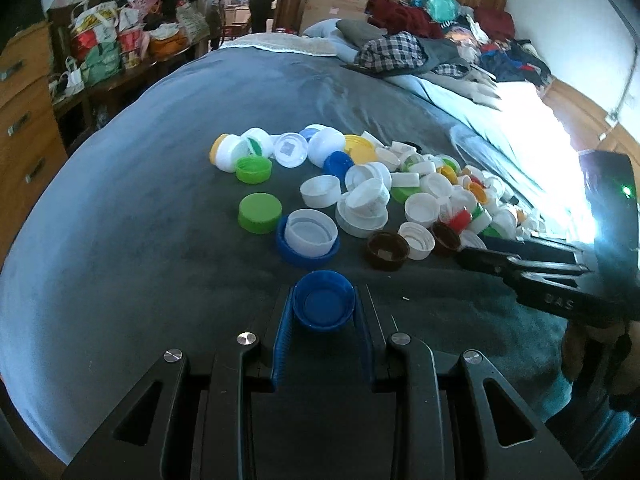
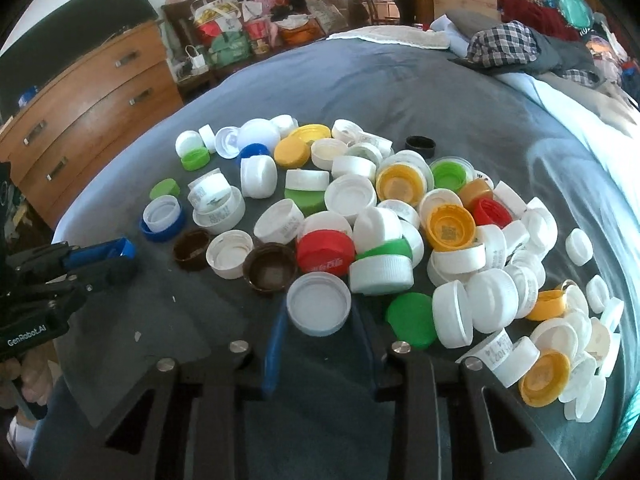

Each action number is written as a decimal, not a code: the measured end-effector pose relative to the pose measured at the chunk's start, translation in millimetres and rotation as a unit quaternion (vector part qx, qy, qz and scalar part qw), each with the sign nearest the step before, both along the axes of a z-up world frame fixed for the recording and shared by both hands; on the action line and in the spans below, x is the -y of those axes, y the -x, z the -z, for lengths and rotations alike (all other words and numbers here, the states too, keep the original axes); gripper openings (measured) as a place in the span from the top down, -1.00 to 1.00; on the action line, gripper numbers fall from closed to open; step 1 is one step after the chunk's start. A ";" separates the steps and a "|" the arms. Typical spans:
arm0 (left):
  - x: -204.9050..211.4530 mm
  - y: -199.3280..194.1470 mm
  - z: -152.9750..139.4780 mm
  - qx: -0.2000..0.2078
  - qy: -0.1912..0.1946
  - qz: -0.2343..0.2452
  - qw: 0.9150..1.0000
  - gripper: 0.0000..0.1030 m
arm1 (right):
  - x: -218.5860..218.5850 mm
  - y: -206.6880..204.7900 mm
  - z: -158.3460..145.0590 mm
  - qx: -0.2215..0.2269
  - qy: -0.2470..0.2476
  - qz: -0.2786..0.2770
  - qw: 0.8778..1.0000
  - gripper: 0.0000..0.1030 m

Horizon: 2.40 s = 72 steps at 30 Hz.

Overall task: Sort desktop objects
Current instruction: 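Grasp a blue cap with the left tool while the right tool grasps a white cap, then carry the blue cap in the left tool while the right tool carries the white cap to the basket, then open both tools to drop the blue and white caps into the basket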

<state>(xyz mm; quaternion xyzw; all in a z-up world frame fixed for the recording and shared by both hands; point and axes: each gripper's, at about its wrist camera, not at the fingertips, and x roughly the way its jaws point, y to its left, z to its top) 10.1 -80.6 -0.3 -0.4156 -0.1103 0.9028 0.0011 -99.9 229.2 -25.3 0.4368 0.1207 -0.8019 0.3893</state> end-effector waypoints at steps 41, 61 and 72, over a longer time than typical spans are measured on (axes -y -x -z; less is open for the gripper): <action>-167.2 35.5 -107.9 -0.062 0.016 0.143 0.988 0.52 | -244.6 -53.9 -159.1 -0.101 0.074 0.175 0.977 0.34; -413.3 89.4 -133.4 -0.007 0.007 0.352 0.936 0.52 | -410.2 -41.3 -153.8 -0.072 0.066 0.334 0.937 0.33; -400.8 96.9 -135.2 -0.007 -0.001 0.329 0.944 0.51 | -406.7 -40.3 -147.7 -0.072 0.073 0.330 0.939 0.32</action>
